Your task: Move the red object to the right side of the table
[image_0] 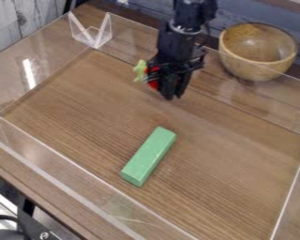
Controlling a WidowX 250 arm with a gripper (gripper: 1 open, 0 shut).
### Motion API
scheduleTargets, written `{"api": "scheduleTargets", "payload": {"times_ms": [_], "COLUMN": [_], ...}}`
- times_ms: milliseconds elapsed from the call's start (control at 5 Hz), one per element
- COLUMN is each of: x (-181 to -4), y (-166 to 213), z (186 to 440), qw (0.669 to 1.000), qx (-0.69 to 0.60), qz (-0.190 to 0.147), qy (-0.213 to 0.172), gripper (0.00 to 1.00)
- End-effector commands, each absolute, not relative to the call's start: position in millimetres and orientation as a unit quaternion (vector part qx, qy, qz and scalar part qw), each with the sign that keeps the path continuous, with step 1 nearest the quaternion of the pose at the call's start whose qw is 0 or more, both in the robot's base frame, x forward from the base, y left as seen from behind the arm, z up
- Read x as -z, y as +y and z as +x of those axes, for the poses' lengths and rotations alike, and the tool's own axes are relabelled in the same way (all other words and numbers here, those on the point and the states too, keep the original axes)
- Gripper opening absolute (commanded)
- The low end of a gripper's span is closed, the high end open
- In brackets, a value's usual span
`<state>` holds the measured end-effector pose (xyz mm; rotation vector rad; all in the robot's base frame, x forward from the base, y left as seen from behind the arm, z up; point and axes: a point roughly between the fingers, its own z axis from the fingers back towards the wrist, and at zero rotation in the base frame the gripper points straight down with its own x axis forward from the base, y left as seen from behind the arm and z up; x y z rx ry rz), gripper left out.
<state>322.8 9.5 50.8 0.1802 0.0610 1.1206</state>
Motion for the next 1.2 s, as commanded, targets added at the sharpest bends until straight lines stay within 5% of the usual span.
{"api": "scheduleTargets", "payload": {"times_ms": [0, 1000], "x": [-62.1, -58.6], "y": [4, -29], "z": [336, 349], "qw": [0.850, 0.861], "qx": [-0.520, -0.499], "qz": [0.080, 0.100], "qy": [0.012, 0.030], "gripper": [0.00, 0.00]}}
